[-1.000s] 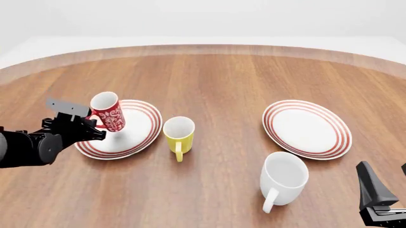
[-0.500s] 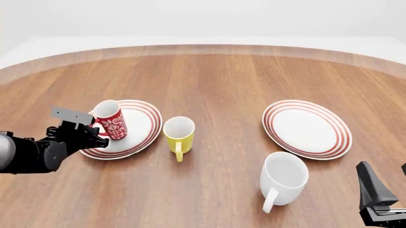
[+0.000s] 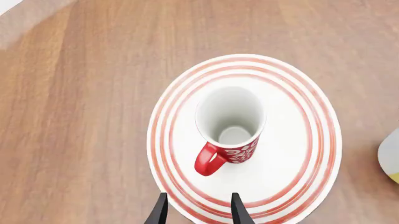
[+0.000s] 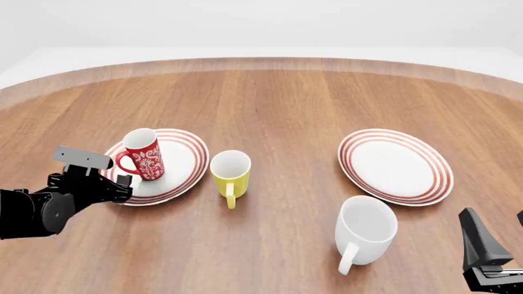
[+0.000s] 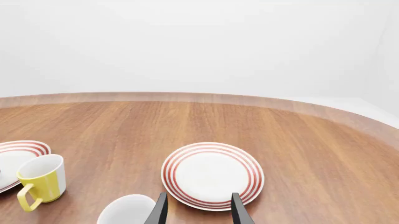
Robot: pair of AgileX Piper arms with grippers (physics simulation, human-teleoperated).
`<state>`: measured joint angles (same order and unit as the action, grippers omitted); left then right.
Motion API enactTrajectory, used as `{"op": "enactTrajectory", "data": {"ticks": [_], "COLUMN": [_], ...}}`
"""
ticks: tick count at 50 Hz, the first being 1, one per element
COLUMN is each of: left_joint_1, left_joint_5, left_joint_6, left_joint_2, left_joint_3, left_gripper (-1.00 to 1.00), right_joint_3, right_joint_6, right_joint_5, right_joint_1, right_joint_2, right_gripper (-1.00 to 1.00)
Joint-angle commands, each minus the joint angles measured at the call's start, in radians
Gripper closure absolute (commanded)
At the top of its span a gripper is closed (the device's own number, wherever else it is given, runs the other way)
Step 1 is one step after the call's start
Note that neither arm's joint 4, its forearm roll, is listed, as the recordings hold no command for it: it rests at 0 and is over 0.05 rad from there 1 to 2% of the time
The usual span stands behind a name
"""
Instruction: Put the red mug on the left plate.
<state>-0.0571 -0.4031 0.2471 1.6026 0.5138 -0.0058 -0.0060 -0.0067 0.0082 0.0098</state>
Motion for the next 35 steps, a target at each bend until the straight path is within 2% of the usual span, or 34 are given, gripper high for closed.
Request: {"op": "enactTrajectory", "data": {"ticks": [1, 9, 15, 16, 22, 25, 31, 32, 35], "left_joint_1": [-0.038, -0.02, -0.013, -0.014, 0.012, 0.025, 0.062, 0.064, 0.072], "left_joint_5": [0.08, 0.235, 0.336, 0.387, 0.574, 0.776, 1.08, 1.184, 1.286], "left_joint_6": [-0.002, -0.014, -0.026, -0.036, -0.072, -0.106, -0.124, -0.137, -0.149], "left_joint_2": [-0.252, -0.551, -0.714, -0.788, -1.028, -1.242, -1.52, -1.593, -1.603], "left_joint_3": [-0.13, -0.215, -0.248, -0.252, -0.253, -0.203, -0.107, -0.059, 0.066], "left_gripper": [-1.0, -1.0, -1.0, -1.0, -1.0, -1.0, -1.0, -1.0, -1.0], "right_joint_3": [0.0, 0.0, 0.0, 0.0, 0.0, 0.0, 0.0, 0.0, 0.0], "right_joint_6": [0.0, 0.0, 0.0, 0.0, 0.0, 0.0, 0.0, 0.0, 0.0], "right_joint_5": [0.0, 0.0, 0.0, 0.0, 0.0, 0.0, 0.0, 0.0, 0.0], "right_joint_1": [0.0, 0.0, 0.0, 0.0, 0.0, 0.0, 0.0, 0.0, 0.0], "right_joint_2": [0.0, 0.0, 0.0, 0.0, 0.0, 0.0, 0.0, 0.0, 0.0], "right_gripper": [-1.0, -1.0, -1.0, -1.0, -1.0, -1.0, -1.0, -1.0, -1.0]}}
